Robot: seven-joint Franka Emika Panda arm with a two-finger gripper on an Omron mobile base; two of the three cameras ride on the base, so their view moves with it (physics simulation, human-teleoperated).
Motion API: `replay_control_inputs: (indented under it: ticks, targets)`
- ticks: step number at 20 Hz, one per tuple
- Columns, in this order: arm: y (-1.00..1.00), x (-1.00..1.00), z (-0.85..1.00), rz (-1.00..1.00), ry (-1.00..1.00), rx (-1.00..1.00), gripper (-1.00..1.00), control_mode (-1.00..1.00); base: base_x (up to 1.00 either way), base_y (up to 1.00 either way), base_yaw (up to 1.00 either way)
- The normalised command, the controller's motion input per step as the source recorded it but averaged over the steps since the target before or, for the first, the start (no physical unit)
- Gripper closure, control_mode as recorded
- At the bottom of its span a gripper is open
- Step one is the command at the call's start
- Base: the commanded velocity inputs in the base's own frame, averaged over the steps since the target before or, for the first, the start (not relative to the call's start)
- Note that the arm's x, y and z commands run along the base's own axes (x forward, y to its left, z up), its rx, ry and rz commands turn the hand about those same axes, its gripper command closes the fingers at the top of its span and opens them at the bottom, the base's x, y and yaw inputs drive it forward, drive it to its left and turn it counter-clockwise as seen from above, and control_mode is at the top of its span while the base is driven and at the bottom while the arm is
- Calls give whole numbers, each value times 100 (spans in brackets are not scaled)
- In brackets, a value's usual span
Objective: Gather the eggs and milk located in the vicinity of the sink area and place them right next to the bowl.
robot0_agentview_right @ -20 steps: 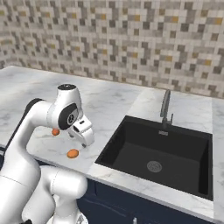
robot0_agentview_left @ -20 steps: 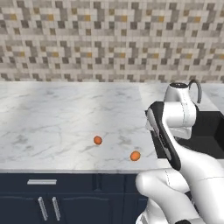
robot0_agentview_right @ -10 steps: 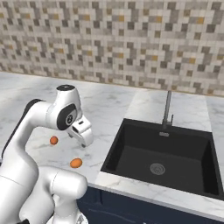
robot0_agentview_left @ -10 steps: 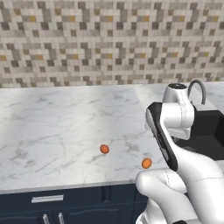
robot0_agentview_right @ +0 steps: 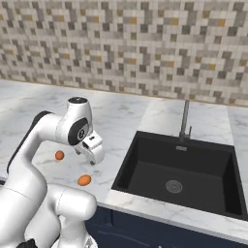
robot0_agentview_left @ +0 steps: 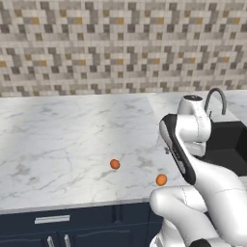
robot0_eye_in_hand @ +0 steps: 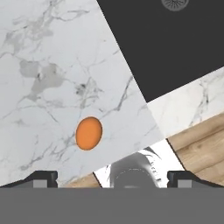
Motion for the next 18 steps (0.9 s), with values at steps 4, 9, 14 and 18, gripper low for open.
replay_control_inputs:
  ticks: [4, 9, 14, 18]
  targets:
    - [26, 36, -18, 24, 31, 8, -100, -100, 0, 0, 0]
    - [69, 10, 0, 19, 40, -14, -100, -100, 0, 0, 0]
    - [8, 29, -68, 5, 4, -6, -100, -100, 0, 0, 0]
    - [-19, 0, -77, -7, 0, 0, -100, -100, 0, 0, 0]
